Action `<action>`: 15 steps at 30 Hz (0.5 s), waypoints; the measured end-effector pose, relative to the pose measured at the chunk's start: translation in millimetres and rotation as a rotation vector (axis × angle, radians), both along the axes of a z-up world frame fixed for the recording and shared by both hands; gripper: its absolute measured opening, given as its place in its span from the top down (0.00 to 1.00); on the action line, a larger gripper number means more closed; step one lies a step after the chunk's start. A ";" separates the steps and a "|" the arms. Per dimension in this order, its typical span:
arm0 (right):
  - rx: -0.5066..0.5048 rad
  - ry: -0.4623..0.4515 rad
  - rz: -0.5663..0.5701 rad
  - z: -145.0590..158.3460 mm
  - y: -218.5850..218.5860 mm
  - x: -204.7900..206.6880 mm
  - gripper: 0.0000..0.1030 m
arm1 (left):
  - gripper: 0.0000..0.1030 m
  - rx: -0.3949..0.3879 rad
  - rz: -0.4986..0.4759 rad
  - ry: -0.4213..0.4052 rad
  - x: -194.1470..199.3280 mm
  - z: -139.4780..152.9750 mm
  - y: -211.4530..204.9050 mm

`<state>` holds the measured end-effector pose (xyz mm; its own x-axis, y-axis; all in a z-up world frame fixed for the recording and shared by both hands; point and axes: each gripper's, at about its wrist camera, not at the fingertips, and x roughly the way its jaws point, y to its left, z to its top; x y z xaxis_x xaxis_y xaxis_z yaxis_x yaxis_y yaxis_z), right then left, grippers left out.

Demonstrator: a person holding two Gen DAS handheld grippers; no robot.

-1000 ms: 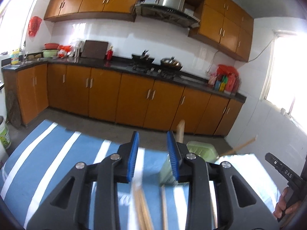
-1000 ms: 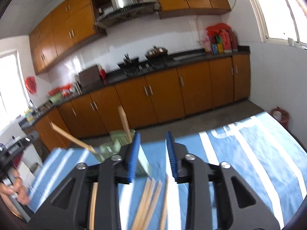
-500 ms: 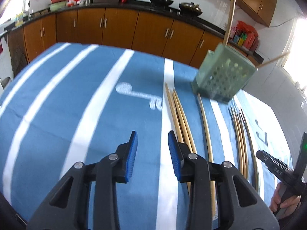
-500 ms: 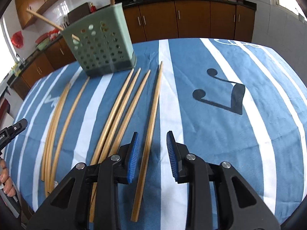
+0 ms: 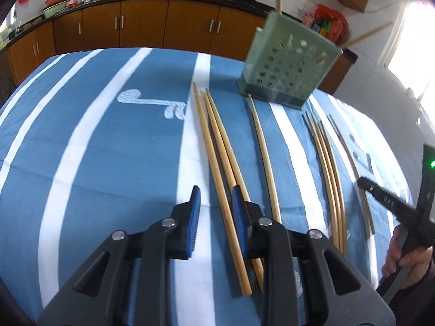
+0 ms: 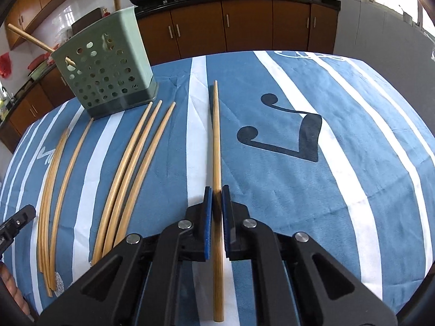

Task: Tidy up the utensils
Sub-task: 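Lower the right tool onto a chopstick and grasp it while the left tool grasps another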

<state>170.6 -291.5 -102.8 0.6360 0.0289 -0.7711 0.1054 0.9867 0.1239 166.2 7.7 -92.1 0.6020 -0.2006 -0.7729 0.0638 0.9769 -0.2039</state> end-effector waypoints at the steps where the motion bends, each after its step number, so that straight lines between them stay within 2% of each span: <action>1: -0.009 -0.002 0.003 -0.3 0.7 -0.2 0.93 | 0.80 0.009 -0.002 0.004 -0.1 -1.8 -1.5; 6: -0.015 -0.006 0.007 -1.1 0.9 -1.6 0.93 | 0.85 0.048 0.002 0.012 0.4 -7.8 -8.1; 8: -0.018 -0.007 0.008 -0.9 1.6 -2.8 0.93 | 0.90 0.074 0.010 0.007 1.2 -8.7 -10.8; 15: -0.034 -0.008 0.021 -0.7 3.6 -0.7 0.92 | 0.92 0.105 0.043 -0.005 18.6 -8.1 -0.4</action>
<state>169.9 -287.9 -103.4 0.6417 0.0158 -0.7668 0.0842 0.9923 0.0909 184.8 7.3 -100.2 0.6121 -0.0923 -0.7854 0.0216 0.9947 -0.1000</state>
